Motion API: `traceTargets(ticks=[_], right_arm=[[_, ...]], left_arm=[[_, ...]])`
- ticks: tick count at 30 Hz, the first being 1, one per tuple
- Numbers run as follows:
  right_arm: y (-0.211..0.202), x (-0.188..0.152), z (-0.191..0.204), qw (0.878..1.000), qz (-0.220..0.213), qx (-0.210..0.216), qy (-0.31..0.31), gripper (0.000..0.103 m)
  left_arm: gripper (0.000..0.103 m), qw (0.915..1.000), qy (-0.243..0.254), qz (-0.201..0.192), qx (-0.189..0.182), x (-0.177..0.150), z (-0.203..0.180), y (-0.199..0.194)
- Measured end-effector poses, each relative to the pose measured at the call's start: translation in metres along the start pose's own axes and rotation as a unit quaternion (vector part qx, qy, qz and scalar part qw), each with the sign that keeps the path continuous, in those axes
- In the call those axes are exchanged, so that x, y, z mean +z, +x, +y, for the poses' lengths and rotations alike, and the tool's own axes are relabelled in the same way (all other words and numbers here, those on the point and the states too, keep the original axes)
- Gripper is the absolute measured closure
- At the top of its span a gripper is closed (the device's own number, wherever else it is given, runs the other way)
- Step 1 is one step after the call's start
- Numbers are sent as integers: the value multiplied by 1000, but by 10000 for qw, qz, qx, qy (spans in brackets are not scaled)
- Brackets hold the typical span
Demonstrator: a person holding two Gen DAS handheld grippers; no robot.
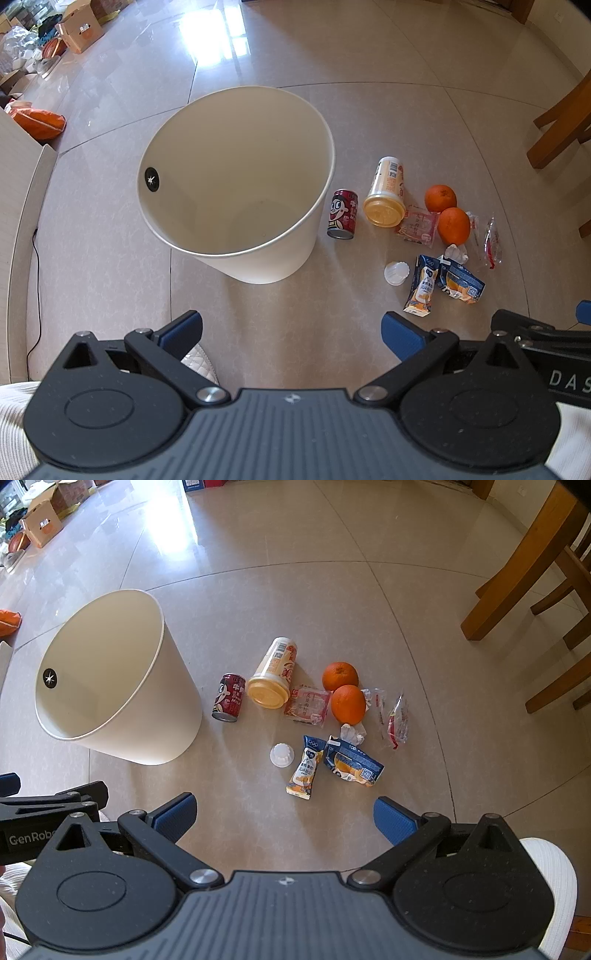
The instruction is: Organize objects
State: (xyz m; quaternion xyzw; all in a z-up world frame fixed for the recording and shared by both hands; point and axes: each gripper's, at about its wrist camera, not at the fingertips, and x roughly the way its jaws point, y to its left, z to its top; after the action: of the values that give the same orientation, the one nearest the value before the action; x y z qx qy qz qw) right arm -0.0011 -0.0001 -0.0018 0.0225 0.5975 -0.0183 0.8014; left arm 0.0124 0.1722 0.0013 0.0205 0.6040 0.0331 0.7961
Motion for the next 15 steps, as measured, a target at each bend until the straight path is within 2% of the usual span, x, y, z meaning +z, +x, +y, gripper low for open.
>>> traceTargets(ticks=[15], right_arm=[[-7, 4, 1, 10000, -27, -10, 9, 0]], left_arm=[[1, 10000, -22, -12, -21, 5, 4, -2]])
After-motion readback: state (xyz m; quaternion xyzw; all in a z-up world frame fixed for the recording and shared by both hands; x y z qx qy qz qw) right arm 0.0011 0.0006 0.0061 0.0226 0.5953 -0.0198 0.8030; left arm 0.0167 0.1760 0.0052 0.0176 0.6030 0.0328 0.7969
